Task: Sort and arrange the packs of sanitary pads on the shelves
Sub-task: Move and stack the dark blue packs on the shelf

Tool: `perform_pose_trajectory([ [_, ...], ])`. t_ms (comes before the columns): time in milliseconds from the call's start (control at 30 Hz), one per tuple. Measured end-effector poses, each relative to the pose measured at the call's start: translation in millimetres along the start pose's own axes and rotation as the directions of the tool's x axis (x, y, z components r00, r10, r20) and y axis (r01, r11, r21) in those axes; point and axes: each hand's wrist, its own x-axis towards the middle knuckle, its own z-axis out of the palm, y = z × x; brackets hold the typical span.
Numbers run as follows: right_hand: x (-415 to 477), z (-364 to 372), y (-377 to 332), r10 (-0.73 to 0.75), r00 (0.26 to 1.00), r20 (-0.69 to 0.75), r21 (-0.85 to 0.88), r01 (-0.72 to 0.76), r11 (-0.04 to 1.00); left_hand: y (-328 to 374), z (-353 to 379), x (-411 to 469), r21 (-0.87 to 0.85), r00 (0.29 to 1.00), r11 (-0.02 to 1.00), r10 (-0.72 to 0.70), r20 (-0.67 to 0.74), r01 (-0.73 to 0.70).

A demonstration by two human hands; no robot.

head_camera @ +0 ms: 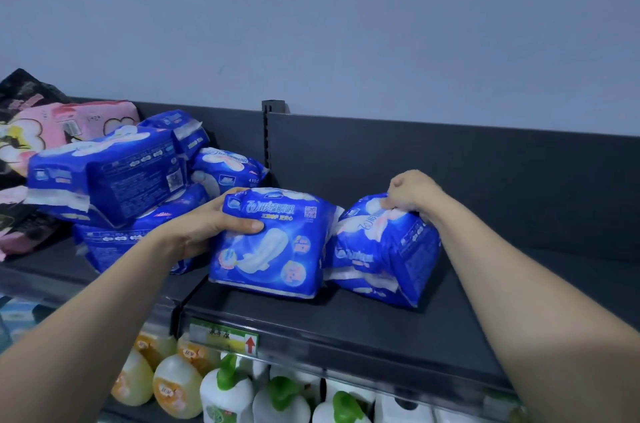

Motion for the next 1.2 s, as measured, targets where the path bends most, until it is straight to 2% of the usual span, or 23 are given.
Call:
perform_pose_trajectory([
  [33,-3,4,4,0.021,0.988,-0.155,0.080,-0.009,0.997,-1,1,-1,-0.004,1.000,1.000,0.010,-0.011,-0.010],
  [100,-12,13,11,0.074,0.888,-0.454,0.285,0.066,0.956,-3,2,-2,-0.016,0.999,1.000,0.025,-0.024,-0.025],
  [167,-19,22,18,0.091,0.812,-0.577,0.382,0.170,0.909,-4,3,-4,-0.024,0.999,0.999,0.035,-0.021,-0.036],
  [233,-23,34,24,0.062,0.842,-0.536,0.368,0.167,0.915,-4,4,-5,-0.032,0.999,0.999,0.040,-0.019,-0.041],
  [333,-31,47,33,0.089,0.916,-0.392,0.372,0.070,0.925,-3,8,-8,-0.035,0.999,0.998,0.043,-0.022,-0.044],
  [400,-40,49,33,0.119,0.927,-0.357,0.394,0.034,0.918,-2,11,-11,-0.030,0.998,0.998,0.048,-0.031,-0.048],
  [567,-53,43,23,0.095,0.930,-0.356,0.269,0.004,0.963,-2,14,-16,-0.049,0.998,0.997,0.060,-0.035,-0.062],
  [667,-55,43,22,0.090,0.889,-0.449,0.299,0.055,0.953,-4,17,-18,-0.074,0.997,0.994,0.072,-0.025,-0.074],
  [867,-71,33,35,0.206,0.806,-0.555,0.464,0.094,0.881,-2,47,-22,-0.057,0.990,0.989,0.139,0.032,-0.137],
  [1200,-139,-32,86,0.251,0.658,-0.710,0.409,0.095,0.908,20,137,-12,-0.111,0.946,0.959,0.276,0.168,-0.260],
])
